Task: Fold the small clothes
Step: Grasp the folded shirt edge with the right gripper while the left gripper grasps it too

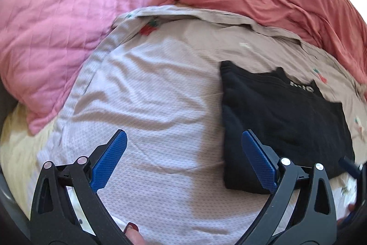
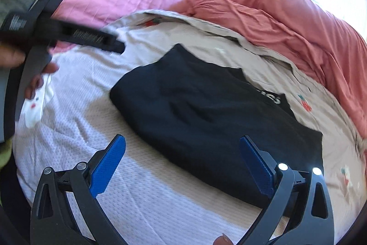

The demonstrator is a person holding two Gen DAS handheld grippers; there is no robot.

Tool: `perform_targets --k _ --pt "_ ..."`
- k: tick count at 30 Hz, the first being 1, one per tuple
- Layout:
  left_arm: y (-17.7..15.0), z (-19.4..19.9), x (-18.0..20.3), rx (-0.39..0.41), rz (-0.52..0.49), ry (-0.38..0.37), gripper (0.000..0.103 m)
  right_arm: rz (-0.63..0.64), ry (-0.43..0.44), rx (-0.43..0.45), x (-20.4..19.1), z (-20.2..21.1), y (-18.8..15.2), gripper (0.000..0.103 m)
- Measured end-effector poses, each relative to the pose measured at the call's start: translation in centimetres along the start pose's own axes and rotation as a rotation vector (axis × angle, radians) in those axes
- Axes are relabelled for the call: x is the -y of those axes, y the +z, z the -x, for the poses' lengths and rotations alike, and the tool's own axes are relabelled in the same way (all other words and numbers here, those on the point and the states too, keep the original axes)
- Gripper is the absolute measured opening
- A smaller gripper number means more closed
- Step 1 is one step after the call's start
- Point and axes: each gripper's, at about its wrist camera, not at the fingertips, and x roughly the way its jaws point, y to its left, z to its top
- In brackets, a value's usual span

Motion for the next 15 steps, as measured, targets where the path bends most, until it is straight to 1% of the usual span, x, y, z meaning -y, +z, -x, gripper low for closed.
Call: perform_targets --k 2,5,8,10,13,14,15 --pt "0.1 -0.5 -1.4 -0.008 0.041 0.013 0.094 0.033 0.002 -0.001 -1.2 -0.8 0.2 0.099" --pt "0.1 -1.0 -2.8 -0.021 0.088 0.009 0.094 0.104 -0.003 0.003 -3.1 -2.4 0.8 0.099" --pt "0.1 -1.8 -4.3 -0.044 0.159 -0.034 0.094 0.195 -0.002 0.006 -4.9 -4.1 1.3 0.099" --pt "0.2 -2.3 -4.9 -0.057 0.192 -0.060 0.094 0.235 -0.014 0.005 -5.9 -5.3 1.6 0.099" --pt "0.6 -3.3 -5.3 -0.073 0.239 -0.091 0.094 0.269 -0.040 0.001 -6.5 -7.1 1.8 0.097" --pt "0.9 -3.7 -5.3 -0.081 0.260 -0.115 0.093 0.272 -0.056 0.000 -6.6 -7.5 1.8 0.097" --pt "1.1 -4.1 -5.3 -0.085 0.273 -0.132 0.093 0.267 -0.072 0.004 -6.4 -8.0 1.8 0.092"
